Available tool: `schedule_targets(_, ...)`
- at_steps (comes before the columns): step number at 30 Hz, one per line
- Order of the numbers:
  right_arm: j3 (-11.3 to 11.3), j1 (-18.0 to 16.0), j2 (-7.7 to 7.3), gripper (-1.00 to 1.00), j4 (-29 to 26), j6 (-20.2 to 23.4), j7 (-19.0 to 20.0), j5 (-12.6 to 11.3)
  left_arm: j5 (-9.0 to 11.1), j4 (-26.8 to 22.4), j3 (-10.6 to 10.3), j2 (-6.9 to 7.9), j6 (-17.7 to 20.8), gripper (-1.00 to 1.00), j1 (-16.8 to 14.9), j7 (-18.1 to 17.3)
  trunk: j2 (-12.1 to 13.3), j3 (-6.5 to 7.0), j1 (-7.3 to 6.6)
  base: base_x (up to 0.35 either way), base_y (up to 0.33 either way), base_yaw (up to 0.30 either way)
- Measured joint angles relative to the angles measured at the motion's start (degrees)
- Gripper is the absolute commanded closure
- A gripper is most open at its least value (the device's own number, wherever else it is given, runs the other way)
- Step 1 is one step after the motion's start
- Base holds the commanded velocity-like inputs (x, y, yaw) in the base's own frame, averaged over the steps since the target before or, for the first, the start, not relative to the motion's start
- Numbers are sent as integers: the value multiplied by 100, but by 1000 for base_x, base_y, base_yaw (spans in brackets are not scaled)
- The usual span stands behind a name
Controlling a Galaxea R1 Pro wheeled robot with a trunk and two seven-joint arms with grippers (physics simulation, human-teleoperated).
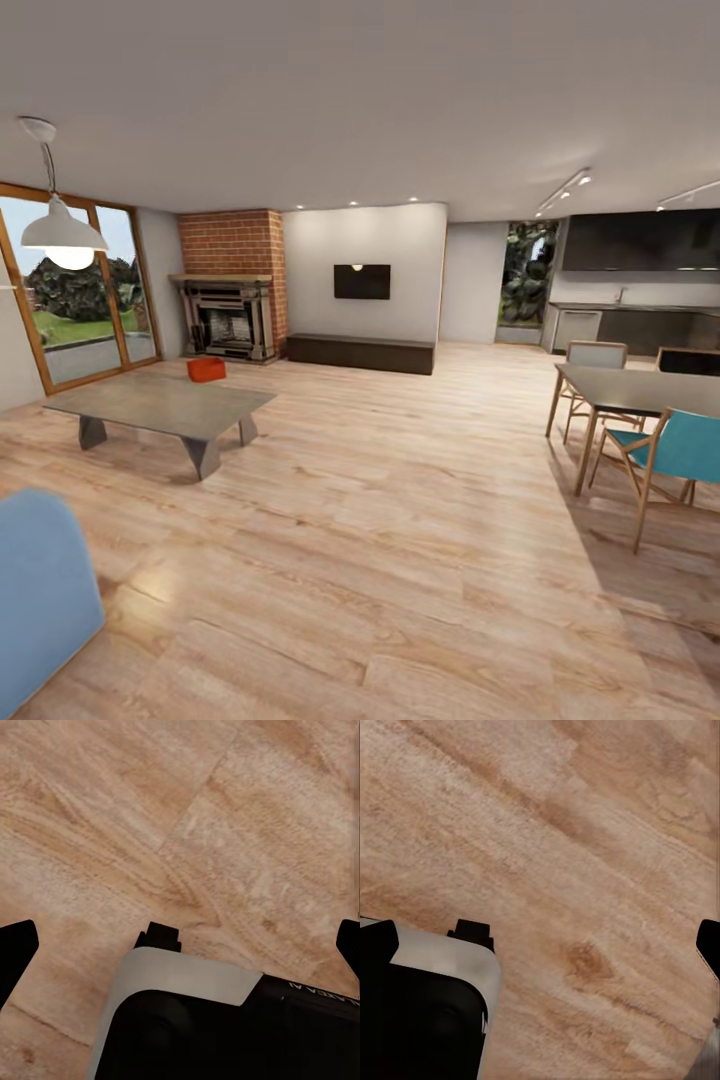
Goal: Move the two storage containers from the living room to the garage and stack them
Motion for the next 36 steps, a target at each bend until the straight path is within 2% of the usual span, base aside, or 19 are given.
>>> schedule_targets(36, -3, 0, 0, -100, 0, 0, 0, -3, -6, -2, 0, 0, 13, -100, -2, 0, 0, 0, 0, 323, 0, 0)
